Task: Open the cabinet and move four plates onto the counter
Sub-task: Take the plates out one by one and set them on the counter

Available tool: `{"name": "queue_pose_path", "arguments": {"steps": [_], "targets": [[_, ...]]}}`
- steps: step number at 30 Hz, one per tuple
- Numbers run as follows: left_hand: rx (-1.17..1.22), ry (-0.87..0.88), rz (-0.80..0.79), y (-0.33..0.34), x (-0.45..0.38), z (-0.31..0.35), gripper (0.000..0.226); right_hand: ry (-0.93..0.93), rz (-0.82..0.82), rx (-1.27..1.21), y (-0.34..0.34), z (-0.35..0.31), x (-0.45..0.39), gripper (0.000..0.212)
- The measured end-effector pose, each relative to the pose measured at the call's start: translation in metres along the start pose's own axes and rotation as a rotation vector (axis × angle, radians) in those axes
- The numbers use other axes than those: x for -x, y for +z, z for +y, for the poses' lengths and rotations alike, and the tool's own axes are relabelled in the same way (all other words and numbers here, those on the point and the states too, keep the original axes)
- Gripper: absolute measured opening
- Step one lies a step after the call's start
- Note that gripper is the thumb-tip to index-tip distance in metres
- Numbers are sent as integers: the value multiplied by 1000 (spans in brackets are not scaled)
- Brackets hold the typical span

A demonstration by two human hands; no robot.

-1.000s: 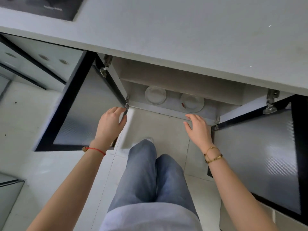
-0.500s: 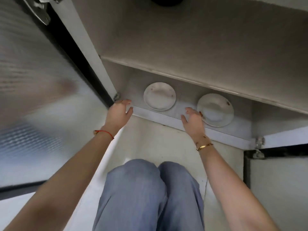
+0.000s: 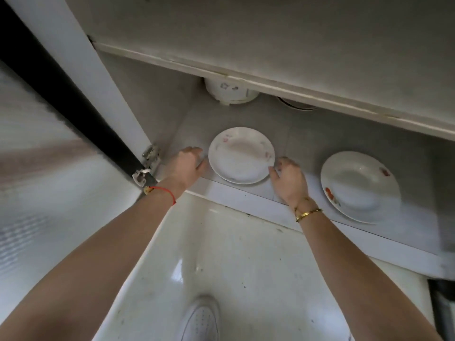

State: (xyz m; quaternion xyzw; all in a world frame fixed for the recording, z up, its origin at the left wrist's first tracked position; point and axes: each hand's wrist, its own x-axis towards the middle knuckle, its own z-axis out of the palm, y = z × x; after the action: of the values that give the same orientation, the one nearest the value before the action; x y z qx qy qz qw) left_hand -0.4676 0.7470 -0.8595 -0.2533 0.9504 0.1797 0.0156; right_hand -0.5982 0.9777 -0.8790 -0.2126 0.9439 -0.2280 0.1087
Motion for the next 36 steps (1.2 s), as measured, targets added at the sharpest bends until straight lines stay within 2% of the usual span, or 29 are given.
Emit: {"name": "queue_pose_path", "arguments": {"steps": [11, 17, 22, 28, 36], "targets": [[-94, -25, -72, 17, -27, 8, 31, 13, -24, -14, 14, 3, -23, 34], [148, -76, -66, 27, -21, 4, 21, 90, -6, -125, 16, -2, -15, 26], [259, -48, -31, 28, 6, -1, 15, 79, 13, -158, 17, -2, 10, 21], [350, -29, 90, 12, 45, -4, 16, 36, 84, -223, 9, -11, 50, 17], [422, -72, 120, -51, 130, 8, 15, 18, 47, -243, -51, -55, 127, 15]]}}
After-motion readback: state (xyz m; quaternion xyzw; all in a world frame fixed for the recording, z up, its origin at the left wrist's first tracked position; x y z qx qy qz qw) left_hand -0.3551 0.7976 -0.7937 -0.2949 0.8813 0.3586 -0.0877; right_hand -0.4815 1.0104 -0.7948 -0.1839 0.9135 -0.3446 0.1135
